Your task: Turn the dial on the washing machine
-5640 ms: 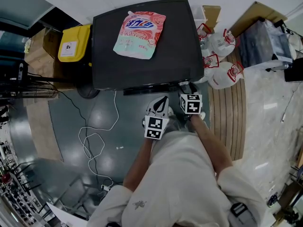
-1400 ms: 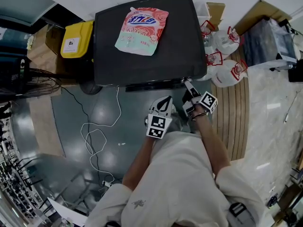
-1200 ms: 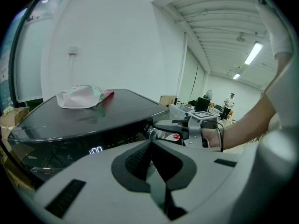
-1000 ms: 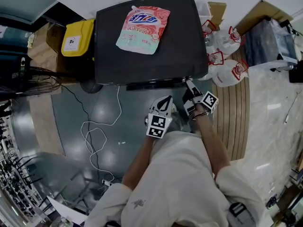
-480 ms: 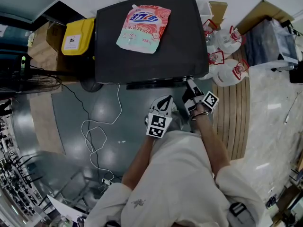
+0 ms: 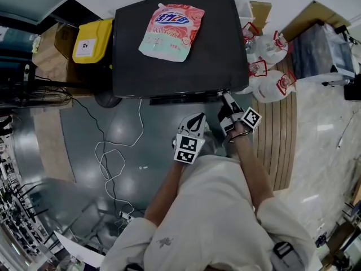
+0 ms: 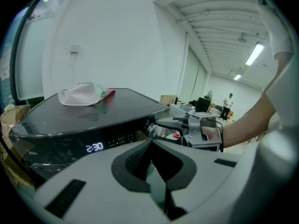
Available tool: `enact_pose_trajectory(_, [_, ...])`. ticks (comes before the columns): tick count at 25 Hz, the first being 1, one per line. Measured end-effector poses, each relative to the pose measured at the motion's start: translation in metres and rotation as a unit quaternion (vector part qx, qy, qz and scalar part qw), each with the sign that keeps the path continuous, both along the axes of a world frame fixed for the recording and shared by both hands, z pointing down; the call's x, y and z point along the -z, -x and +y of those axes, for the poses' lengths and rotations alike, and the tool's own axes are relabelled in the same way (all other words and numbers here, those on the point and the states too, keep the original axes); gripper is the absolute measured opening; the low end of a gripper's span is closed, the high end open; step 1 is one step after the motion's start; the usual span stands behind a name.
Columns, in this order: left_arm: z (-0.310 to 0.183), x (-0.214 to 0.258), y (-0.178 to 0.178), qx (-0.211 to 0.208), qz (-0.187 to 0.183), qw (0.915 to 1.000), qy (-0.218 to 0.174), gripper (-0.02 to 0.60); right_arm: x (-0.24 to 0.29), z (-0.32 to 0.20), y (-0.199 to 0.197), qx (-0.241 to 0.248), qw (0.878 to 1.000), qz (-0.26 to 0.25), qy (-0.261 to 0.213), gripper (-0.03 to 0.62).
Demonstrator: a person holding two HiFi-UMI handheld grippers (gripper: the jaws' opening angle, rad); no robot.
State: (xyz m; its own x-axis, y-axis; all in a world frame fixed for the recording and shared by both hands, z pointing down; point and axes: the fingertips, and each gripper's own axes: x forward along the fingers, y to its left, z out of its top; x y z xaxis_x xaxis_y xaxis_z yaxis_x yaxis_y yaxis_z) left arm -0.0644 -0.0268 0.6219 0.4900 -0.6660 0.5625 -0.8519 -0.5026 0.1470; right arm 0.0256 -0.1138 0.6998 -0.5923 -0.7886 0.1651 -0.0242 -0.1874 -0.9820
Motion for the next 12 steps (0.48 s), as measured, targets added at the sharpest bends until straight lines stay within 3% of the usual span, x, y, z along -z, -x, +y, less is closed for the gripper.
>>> enact_pose_trajectory(12, [-0.0015,-0.0016,-0.0009,0.016,0.014,0.9998,-0.004,0.014,0.0007,0.0090,0.0020,0.080,0.990,0.112,-0.033,0.293])
